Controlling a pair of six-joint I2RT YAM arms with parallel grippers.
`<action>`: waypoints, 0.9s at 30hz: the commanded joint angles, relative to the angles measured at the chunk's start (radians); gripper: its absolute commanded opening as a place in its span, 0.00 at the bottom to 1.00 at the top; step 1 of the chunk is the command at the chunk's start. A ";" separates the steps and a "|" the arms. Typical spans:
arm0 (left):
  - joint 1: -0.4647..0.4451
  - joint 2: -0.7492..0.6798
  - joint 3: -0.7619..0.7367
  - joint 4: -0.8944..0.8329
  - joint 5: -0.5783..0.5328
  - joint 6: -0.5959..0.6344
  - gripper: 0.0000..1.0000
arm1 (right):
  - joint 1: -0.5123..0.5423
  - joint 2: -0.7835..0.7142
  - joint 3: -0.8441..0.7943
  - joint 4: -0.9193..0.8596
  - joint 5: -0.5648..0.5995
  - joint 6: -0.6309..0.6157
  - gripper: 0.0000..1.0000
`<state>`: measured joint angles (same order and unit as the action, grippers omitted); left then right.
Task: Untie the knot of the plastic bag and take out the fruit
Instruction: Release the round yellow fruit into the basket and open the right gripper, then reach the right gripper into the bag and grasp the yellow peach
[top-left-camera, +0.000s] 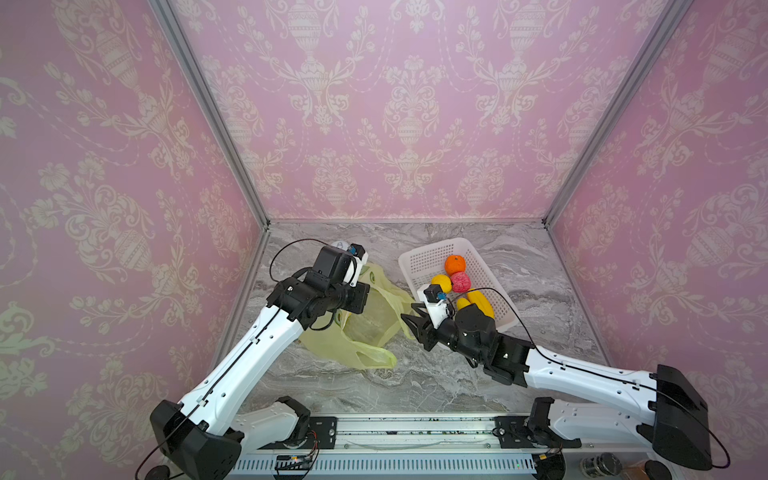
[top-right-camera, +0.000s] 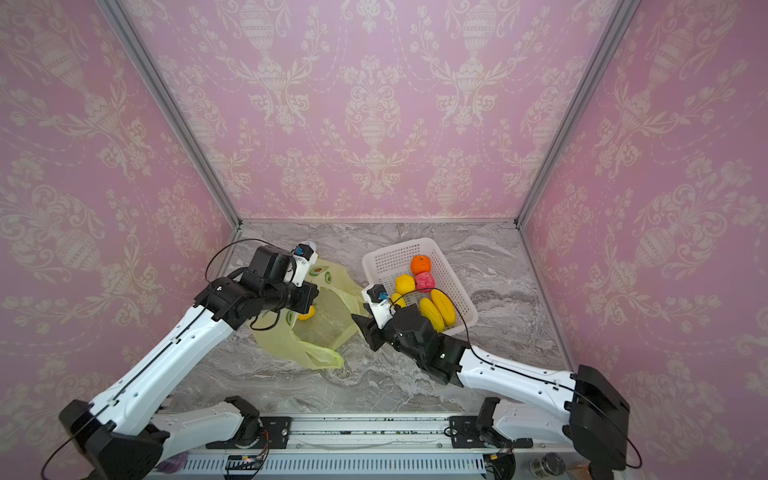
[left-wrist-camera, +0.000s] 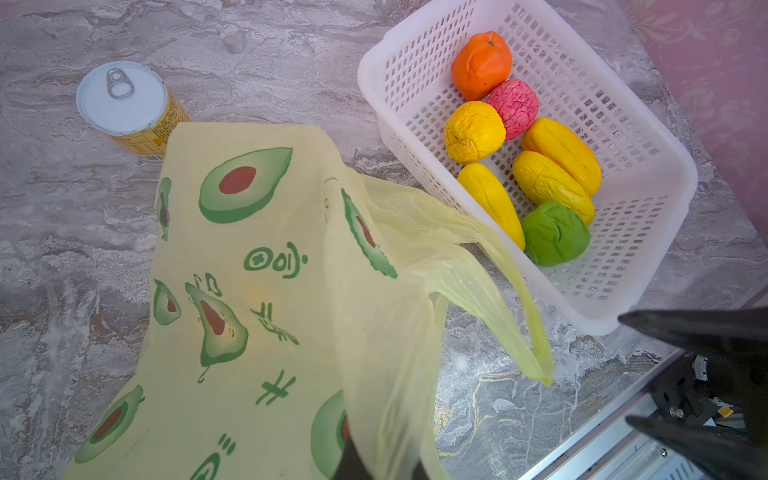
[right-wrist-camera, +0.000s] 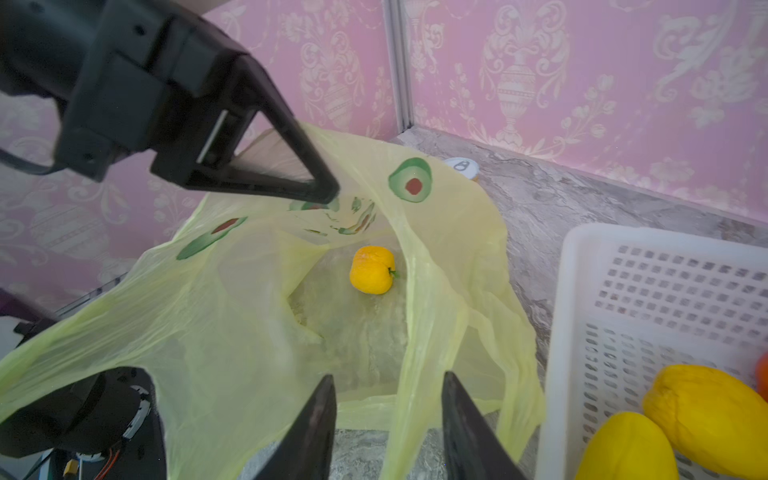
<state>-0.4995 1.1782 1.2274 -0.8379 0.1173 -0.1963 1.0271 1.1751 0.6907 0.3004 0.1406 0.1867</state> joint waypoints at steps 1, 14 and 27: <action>0.009 -0.006 0.009 -0.021 -0.003 0.001 0.00 | 0.048 0.102 0.067 0.031 -0.043 -0.039 0.38; 0.005 -0.098 -0.012 0.040 0.145 0.001 0.00 | 0.090 0.553 0.232 0.177 -0.053 0.010 0.52; -0.076 -0.134 -0.024 0.072 0.236 0.012 0.00 | 0.091 0.799 0.424 0.113 0.178 0.038 0.92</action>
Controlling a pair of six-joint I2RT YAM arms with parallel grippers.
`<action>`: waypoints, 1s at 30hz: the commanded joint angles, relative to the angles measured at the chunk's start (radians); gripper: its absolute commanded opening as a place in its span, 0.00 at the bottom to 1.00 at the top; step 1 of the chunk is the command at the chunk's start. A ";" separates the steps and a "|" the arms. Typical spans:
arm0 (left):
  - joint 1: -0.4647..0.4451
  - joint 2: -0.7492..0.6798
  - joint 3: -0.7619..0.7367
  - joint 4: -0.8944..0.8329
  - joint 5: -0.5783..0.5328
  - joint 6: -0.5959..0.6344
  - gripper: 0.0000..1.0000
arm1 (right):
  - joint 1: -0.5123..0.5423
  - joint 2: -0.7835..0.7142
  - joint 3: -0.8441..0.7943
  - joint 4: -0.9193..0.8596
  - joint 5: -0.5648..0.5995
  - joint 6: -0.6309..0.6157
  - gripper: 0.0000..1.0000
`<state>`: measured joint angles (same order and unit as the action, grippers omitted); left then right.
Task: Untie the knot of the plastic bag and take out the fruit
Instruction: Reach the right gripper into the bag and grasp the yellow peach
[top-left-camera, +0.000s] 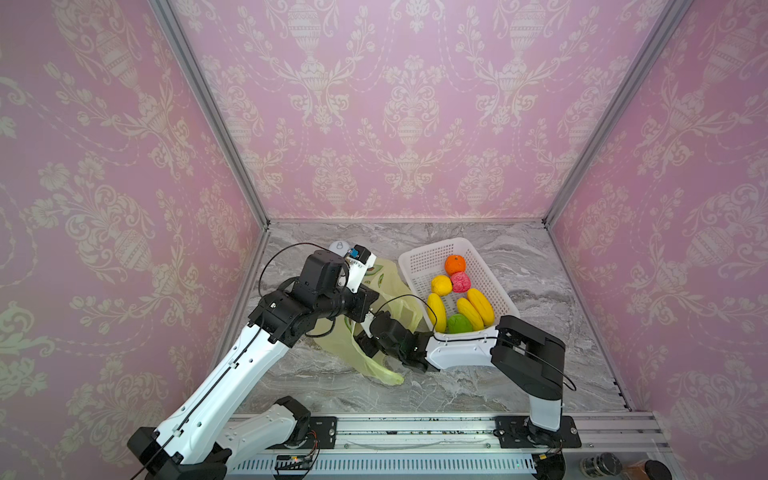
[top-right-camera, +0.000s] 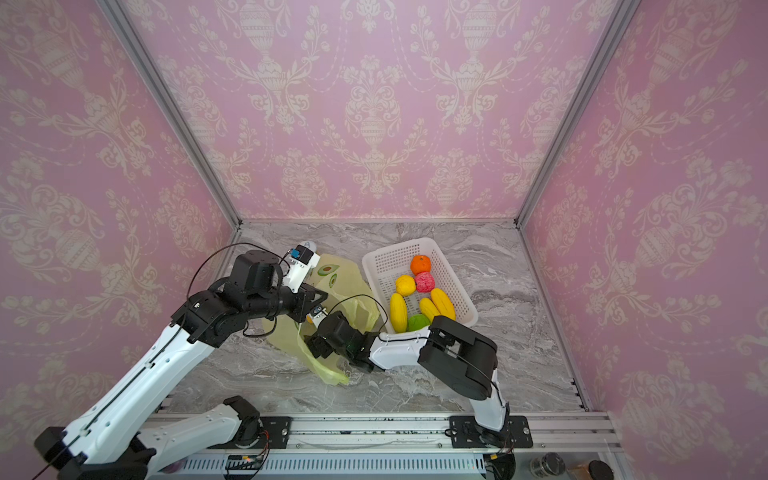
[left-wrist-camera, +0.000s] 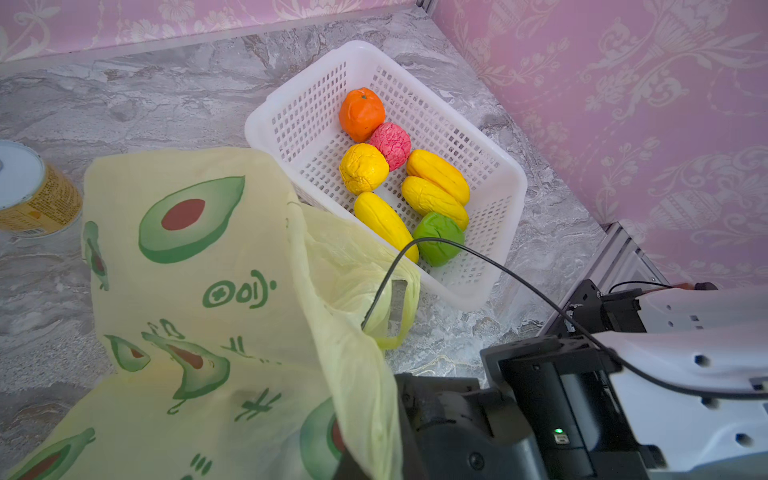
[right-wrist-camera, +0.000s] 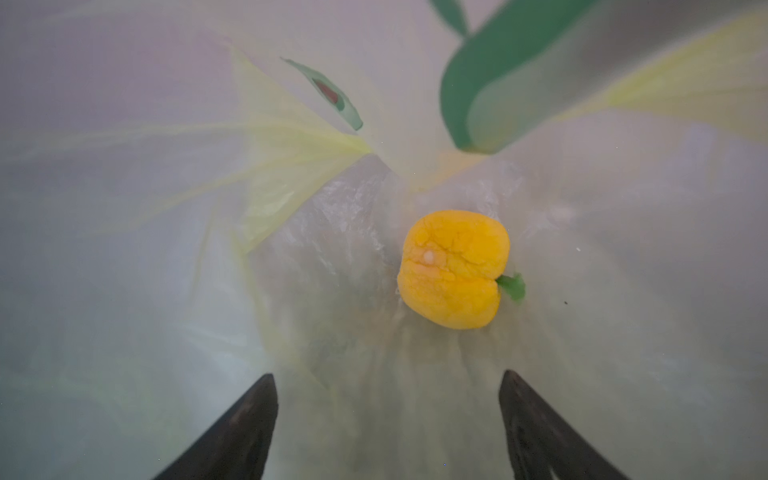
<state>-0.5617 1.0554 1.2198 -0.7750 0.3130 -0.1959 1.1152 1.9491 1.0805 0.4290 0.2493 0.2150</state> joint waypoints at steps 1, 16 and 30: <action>-0.018 -0.010 -0.016 0.012 0.056 0.010 0.00 | 0.003 0.038 0.042 -0.010 0.082 0.005 0.95; -0.030 -0.026 -0.019 0.022 0.100 0.006 0.00 | -0.009 0.277 0.295 -0.110 0.132 0.004 0.88; -0.027 -0.017 -0.016 0.001 0.011 0.014 0.00 | -0.023 0.207 0.215 -0.066 0.102 -0.014 0.34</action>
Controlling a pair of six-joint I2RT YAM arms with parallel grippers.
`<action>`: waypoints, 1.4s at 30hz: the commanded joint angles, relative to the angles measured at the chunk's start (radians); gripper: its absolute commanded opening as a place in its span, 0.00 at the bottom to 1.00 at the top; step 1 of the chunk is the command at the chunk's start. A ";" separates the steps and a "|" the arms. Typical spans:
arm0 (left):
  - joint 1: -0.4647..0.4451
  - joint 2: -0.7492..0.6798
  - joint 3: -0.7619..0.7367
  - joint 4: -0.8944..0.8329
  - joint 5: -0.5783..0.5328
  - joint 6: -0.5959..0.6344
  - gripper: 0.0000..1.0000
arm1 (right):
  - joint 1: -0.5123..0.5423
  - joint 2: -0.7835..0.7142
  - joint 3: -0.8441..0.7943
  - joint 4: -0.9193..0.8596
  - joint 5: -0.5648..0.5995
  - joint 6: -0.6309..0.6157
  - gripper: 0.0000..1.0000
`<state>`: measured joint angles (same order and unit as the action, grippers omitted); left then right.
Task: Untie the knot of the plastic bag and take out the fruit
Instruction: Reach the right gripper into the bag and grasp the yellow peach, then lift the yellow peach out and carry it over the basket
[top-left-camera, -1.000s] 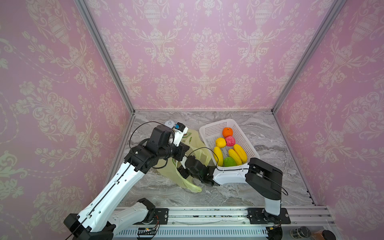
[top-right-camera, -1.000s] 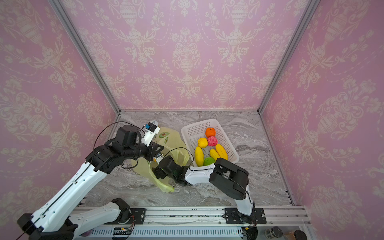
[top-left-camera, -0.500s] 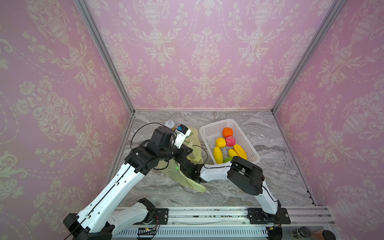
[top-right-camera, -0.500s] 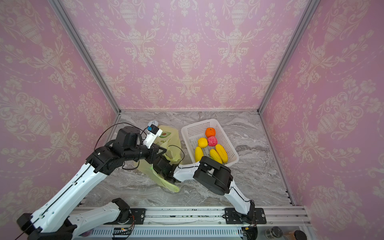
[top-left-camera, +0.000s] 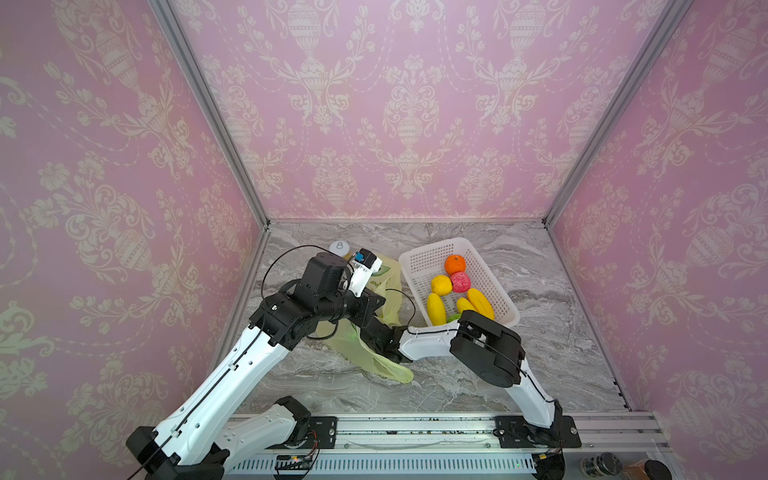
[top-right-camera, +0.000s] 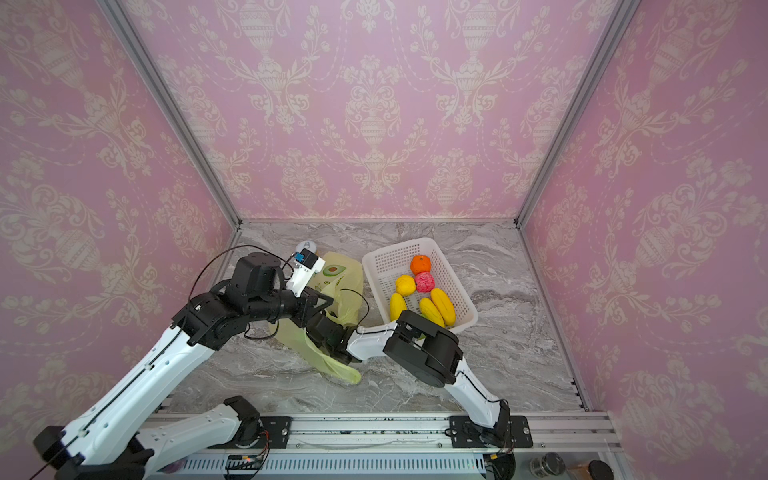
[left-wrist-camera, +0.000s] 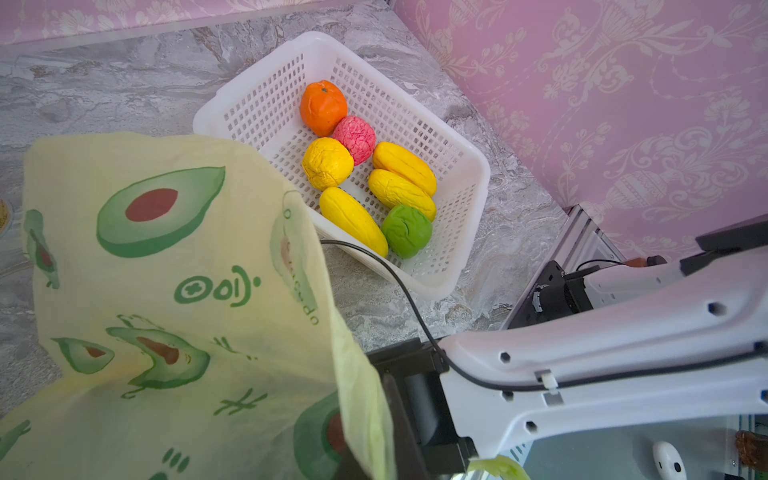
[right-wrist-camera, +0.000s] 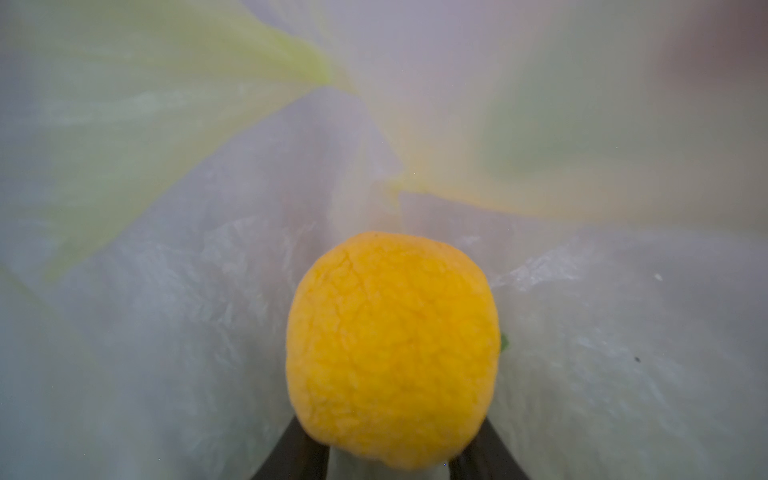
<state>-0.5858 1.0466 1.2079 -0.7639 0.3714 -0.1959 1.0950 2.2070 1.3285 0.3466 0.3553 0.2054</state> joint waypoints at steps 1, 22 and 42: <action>-0.003 -0.007 -0.003 -0.013 -0.063 0.015 0.00 | -0.003 -0.067 -0.048 0.021 -0.006 -0.004 0.33; 0.075 0.069 0.014 -0.084 -0.327 0.012 0.00 | -0.001 -0.638 -0.530 0.204 -0.110 -0.004 0.19; 0.192 0.133 0.027 -0.137 -0.483 -0.029 0.00 | -0.316 -1.205 -0.806 -0.098 0.017 0.201 0.15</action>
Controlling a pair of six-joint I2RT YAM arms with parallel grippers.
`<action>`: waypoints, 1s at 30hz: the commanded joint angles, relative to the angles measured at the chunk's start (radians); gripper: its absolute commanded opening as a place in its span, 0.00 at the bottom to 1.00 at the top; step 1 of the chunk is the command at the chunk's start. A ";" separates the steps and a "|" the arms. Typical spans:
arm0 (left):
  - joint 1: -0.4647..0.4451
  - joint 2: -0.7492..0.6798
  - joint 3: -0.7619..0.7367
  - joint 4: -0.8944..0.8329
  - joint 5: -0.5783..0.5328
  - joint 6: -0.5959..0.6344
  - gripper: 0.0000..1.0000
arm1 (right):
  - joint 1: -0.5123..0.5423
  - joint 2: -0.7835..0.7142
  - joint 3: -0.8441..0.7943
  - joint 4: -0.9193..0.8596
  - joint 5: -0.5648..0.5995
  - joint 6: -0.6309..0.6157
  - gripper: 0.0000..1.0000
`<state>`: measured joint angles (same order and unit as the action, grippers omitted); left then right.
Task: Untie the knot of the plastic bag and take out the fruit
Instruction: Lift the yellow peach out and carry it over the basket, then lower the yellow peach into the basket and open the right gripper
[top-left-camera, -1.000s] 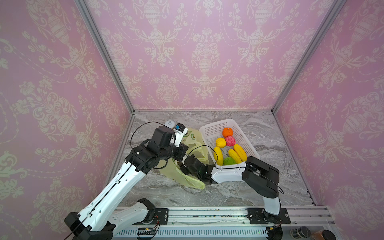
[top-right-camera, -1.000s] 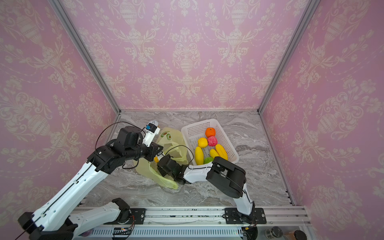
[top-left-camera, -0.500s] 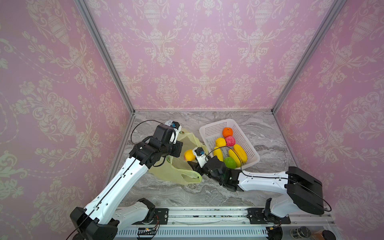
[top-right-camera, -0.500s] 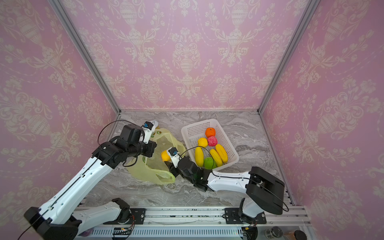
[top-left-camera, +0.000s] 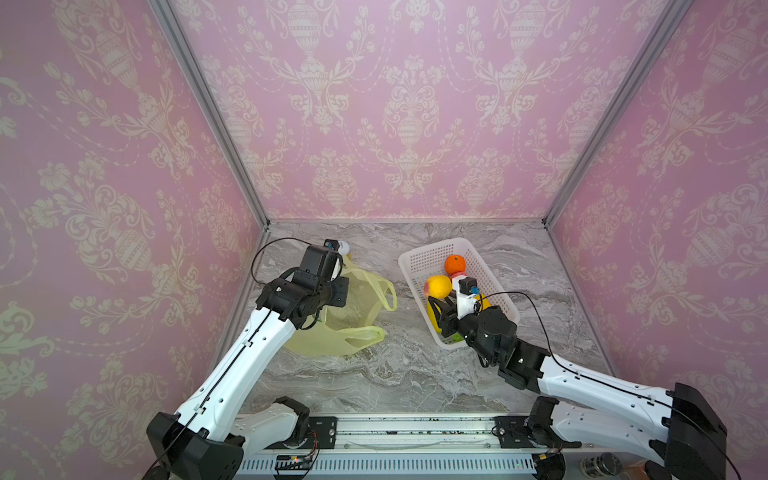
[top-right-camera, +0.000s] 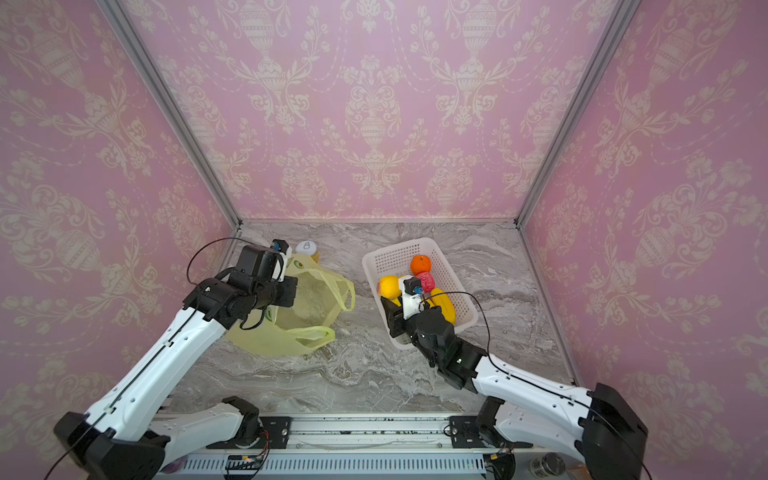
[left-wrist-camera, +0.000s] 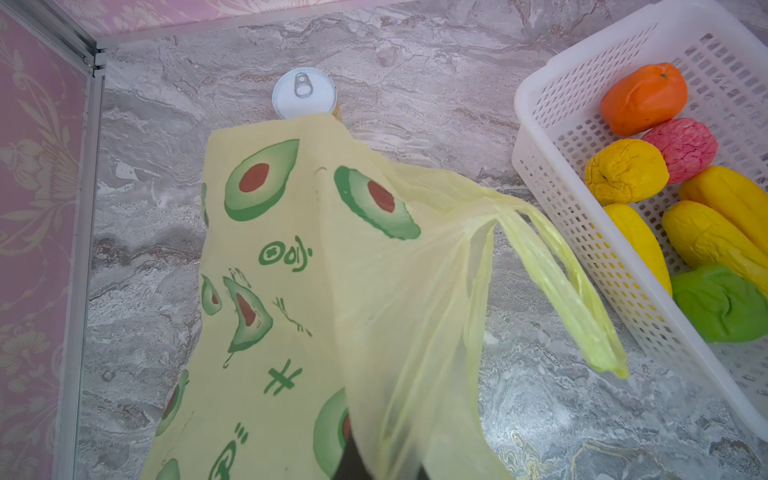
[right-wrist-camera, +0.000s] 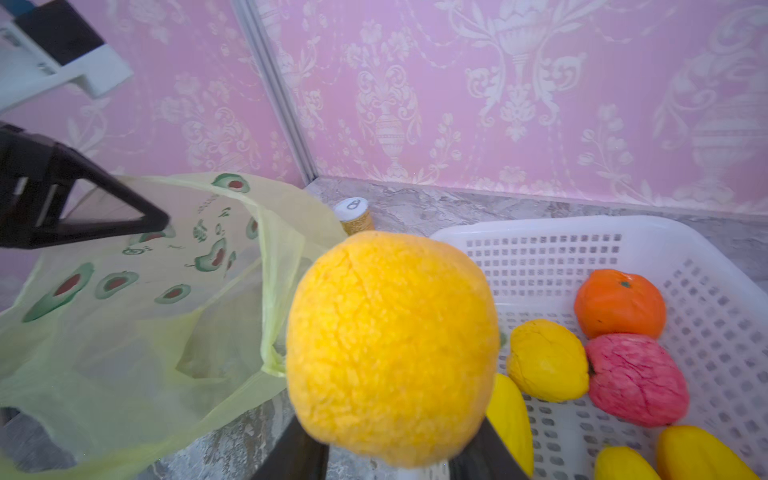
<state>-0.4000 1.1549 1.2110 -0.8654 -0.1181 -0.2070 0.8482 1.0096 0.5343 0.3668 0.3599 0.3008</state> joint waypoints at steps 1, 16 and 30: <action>0.007 0.034 0.027 -0.039 0.006 -0.018 0.00 | -0.104 0.004 -0.005 -0.145 0.002 0.126 0.15; 0.007 0.064 0.028 -0.043 0.043 -0.020 0.00 | -0.345 0.426 0.181 -0.263 -0.125 0.216 0.08; 0.008 0.072 0.030 -0.042 0.060 -0.019 0.00 | -0.368 0.615 0.265 -0.267 -0.115 0.227 0.36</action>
<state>-0.4000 1.2137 1.2148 -0.8841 -0.0834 -0.2073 0.4854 1.6093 0.7792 0.1181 0.2481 0.5102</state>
